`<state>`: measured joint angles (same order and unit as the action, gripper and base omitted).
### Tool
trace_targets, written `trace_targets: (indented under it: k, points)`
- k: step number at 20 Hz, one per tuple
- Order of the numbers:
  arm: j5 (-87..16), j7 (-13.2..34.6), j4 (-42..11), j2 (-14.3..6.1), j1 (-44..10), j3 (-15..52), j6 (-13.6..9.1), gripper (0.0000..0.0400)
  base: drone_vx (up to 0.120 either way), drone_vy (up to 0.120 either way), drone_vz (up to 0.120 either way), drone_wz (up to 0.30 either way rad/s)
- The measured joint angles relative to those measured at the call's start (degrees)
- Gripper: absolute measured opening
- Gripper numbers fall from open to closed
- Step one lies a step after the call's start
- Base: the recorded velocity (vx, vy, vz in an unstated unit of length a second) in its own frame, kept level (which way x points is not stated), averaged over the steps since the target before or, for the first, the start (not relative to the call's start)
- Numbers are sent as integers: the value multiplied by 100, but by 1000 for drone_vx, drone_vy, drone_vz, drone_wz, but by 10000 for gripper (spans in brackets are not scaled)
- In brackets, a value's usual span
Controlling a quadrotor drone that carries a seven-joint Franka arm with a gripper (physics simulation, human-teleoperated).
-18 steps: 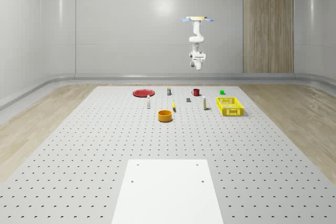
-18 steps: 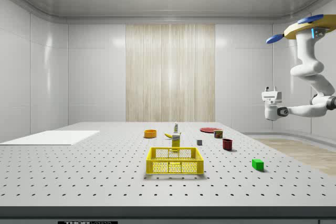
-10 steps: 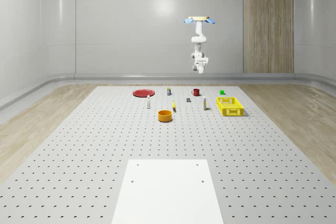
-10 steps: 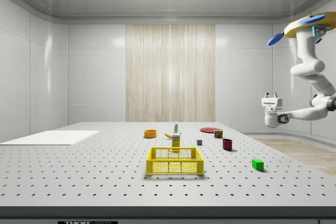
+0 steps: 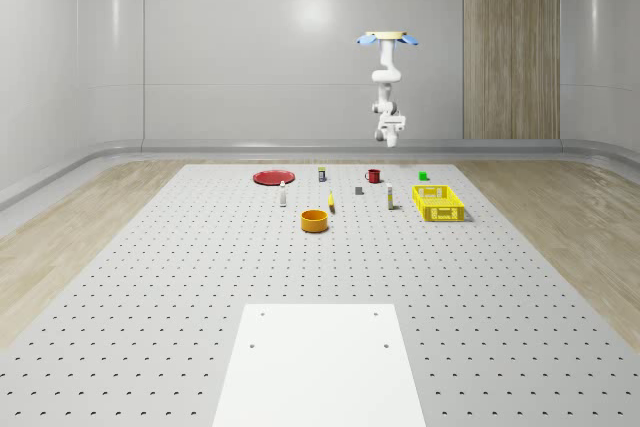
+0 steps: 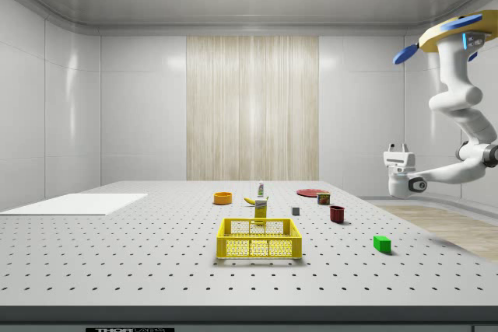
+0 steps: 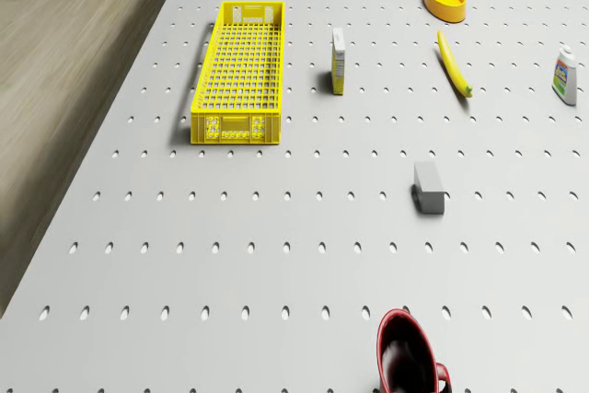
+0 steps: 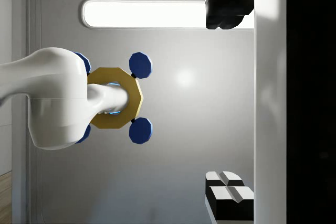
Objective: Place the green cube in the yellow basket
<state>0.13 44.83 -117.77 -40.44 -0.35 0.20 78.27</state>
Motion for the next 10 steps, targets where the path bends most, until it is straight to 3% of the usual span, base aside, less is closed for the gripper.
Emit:
trace_targets:
  k: [10]
  points:
    - [2,-4,73,13,-8,5,-16,400,120,120,0,0]
